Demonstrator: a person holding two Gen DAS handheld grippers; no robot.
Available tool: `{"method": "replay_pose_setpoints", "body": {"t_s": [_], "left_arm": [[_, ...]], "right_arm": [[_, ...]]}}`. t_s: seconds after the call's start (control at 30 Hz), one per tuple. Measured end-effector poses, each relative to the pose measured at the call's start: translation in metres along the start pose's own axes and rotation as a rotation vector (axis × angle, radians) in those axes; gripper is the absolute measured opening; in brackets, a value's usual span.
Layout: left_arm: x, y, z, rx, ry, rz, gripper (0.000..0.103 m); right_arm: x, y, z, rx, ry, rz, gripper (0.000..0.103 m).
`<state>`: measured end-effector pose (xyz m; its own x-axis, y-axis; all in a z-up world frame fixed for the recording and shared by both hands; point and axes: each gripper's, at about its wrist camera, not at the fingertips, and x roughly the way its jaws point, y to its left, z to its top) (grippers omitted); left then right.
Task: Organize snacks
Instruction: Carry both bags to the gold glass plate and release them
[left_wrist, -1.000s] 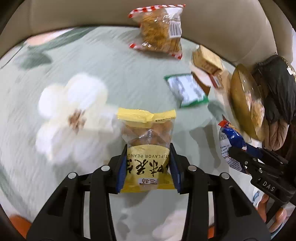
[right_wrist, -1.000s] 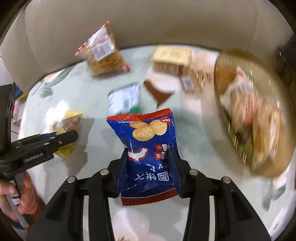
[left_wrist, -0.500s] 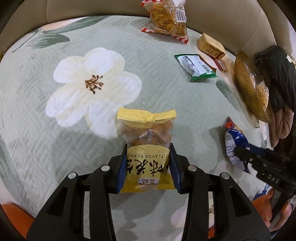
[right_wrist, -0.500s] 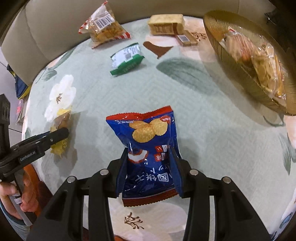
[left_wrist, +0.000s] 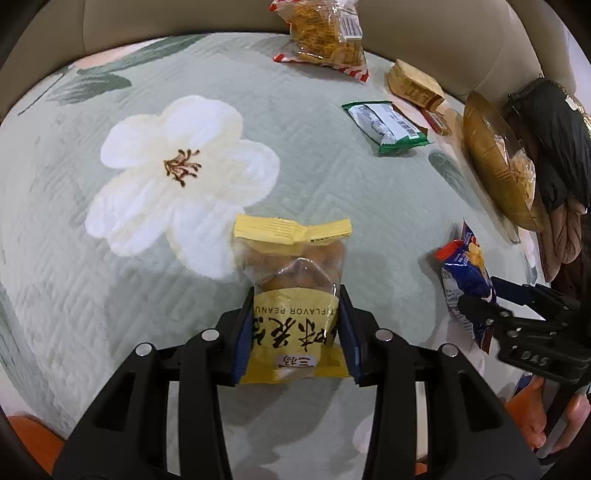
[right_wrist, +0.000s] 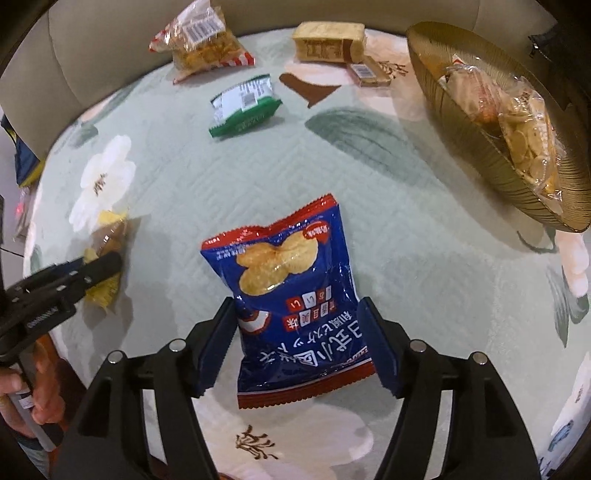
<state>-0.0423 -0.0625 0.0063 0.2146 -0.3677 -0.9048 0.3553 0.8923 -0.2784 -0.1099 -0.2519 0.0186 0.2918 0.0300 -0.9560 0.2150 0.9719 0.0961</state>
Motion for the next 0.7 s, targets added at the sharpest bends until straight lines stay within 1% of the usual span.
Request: {"method": "replay_pose_setpoints", "body": {"t_s": [0.03,0.1,0.13,0.17,0.23,0.37,0.5,0.57,0.63,0.7], "left_arm": [[0.0,-0.001,0.0,0.001,-0.001,-0.001,0.04],[-0.001,-0.001,0.0,0.002,-0.004,-0.008,0.04],[-0.003,-0.002,0.0,-0.001,-0.006,-0.018,0.04],[-0.004,-0.002,0.0,-0.004,-0.007,-0.026,0.04],[-0.01,-0.006,0.003,0.0,-0.023,-0.04,0.04],[-0.03,-0.021,0.013,0.026,-0.077,-0.073,0.04],[-0.045,-0.048,0.033,0.076,-0.115,-0.107,0.04],[-0.049,-0.064,0.046,0.1,-0.125,-0.126,0.04],[-0.05,-0.084,0.063,0.119,-0.13,-0.161,0.04],[-0.05,-0.106,0.078,0.141,-0.137,-0.184,0.04]], "right_arm": [[0.003,0.001,0.0,-0.006,0.011,-0.012,0.066],[0.009,0.004,-0.001,-0.022,0.023,-0.042,0.062],[0.008,0.006,-0.001,-0.03,0.017,-0.04,0.052],[0.003,0.009,-0.001,-0.044,-0.004,-0.032,0.045],[-0.004,0.013,-0.002,-0.06,-0.036,-0.045,0.042],[-0.023,0.009,-0.001,-0.04,-0.108,0.012,0.04],[-0.049,-0.01,0.004,0.046,-0.196,0.103,0.04],[-0.059,-0.023,0.009,0.097,-0.205,0.146,0.04],[-0.065,-0.042,0.018,0.181,-0.199,0.211,0.04],[-0.075,-0.061,0.024,0.247,-0.211,0.22,0.04]]}}
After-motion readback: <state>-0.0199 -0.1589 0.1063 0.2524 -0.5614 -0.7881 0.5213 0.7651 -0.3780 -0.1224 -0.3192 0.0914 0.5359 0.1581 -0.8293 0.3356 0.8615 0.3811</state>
